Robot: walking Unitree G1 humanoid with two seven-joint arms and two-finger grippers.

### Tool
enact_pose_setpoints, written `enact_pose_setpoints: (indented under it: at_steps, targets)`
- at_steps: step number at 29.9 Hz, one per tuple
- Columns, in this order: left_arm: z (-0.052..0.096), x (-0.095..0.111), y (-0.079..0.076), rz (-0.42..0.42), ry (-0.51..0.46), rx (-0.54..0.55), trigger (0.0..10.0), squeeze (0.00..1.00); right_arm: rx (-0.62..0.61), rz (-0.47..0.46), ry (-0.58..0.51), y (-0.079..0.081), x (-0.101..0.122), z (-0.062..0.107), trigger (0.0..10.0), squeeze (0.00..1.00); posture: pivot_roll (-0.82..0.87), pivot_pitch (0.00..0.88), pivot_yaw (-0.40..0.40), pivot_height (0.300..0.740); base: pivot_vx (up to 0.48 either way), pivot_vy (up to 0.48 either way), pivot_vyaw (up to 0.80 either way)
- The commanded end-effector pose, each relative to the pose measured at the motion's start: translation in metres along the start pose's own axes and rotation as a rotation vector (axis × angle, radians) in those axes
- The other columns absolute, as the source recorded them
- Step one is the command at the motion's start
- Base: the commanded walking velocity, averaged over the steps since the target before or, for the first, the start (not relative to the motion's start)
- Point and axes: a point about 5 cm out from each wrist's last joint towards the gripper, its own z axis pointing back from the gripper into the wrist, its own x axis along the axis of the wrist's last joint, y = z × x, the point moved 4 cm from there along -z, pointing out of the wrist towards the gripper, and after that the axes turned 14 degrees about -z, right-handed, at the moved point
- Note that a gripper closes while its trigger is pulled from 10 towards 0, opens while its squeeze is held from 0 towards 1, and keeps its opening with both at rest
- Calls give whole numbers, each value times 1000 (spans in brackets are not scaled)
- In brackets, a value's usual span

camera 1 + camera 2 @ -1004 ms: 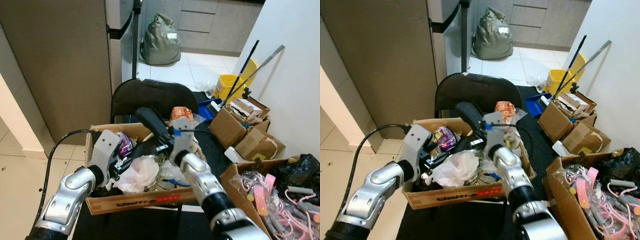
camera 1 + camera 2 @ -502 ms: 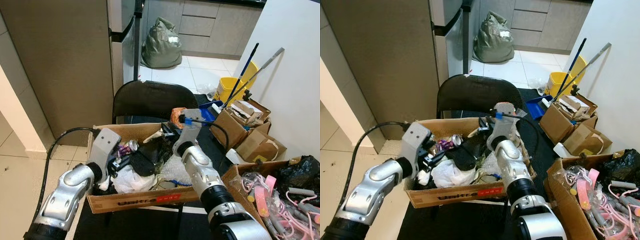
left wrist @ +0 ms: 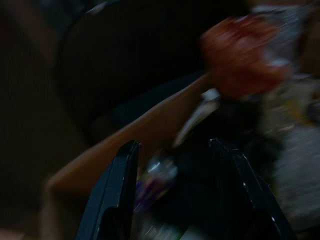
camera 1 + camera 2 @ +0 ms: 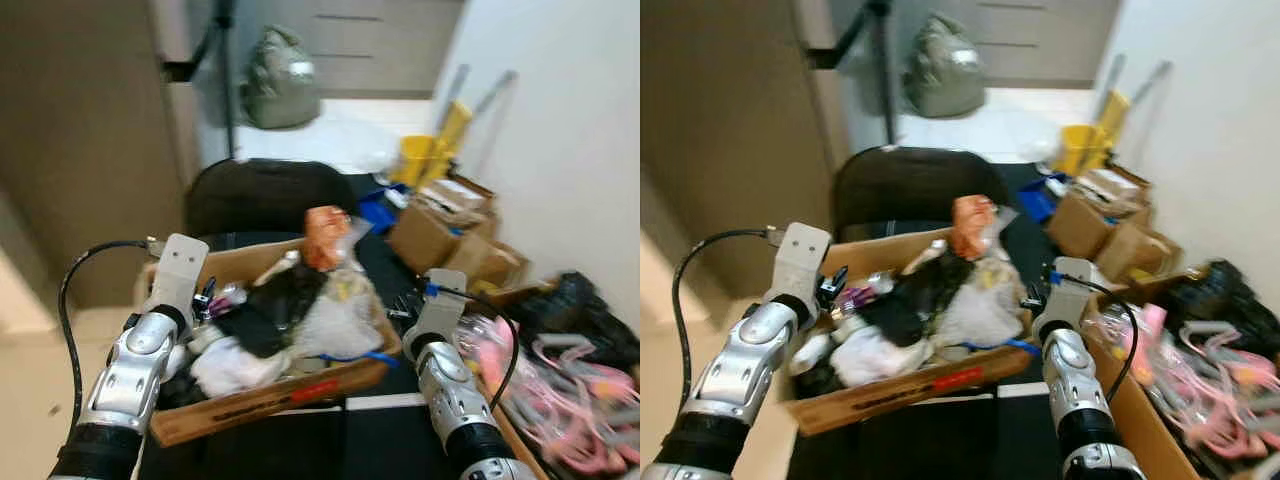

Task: Picking trash to rubbish bin

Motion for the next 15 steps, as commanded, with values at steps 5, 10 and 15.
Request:
enact_pose_setpoints:
  at_steps: [5, 10, 15]
  targets:
    - [1, 10, -5, 41, -46, 1, 10000, 0, -8, -42, 18, 5, -9, 7, 10000, 0, -31, 64, -36, 740, 0, 0, -800]
    - [-3, 18, -12, 46, -67, 9, 10000, 0, 17, 2, 1, 11, -3, 6, 10000, 0, -18, 58, -58, 740, 0, 0, -800]
    - [-3, 19, -14, 30, -73, 8, 10000, 0, 24, 43, 8, 11, -1, 6, 10000, 0, -10, 63, -68, 740, 0, 0, -800]
